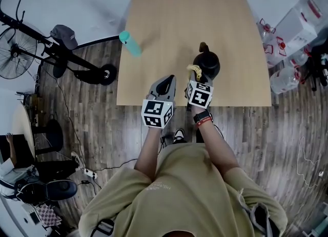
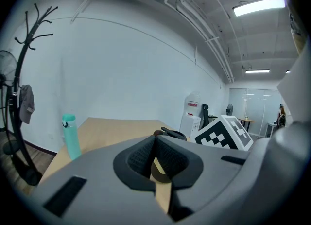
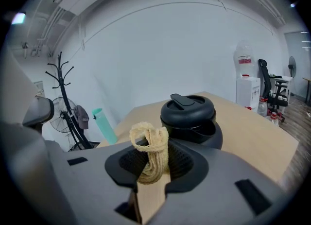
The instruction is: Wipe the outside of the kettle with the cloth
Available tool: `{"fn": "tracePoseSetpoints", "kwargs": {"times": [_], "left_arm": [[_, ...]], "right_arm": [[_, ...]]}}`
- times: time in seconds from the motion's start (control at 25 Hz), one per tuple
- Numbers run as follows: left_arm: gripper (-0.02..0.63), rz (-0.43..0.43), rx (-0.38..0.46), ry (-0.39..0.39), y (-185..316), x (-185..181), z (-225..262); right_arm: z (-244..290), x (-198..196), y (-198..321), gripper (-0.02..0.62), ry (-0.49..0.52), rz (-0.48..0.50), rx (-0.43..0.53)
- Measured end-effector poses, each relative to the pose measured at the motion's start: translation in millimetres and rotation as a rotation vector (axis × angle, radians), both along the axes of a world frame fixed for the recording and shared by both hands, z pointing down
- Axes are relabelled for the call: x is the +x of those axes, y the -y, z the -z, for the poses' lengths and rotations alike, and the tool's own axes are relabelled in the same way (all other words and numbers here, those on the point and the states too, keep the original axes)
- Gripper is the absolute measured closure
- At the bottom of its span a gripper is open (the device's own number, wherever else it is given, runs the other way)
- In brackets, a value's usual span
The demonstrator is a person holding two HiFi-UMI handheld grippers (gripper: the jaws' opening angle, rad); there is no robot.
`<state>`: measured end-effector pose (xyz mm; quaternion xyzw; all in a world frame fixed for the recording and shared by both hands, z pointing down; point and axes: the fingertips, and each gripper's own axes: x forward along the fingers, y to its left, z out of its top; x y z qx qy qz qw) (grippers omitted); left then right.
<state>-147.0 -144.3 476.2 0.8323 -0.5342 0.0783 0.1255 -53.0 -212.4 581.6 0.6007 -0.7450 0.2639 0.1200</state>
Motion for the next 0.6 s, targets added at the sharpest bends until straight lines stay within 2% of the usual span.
{"fn": "tracePoseSetpoints", "kwargs": {"times": [0.6], "left_arm": [[0.581,-0.029,0.001,0.008,3,27,1]], "right_arm": [[-6,12,-16,0.483,-0.024,0.147,0.009]]}}
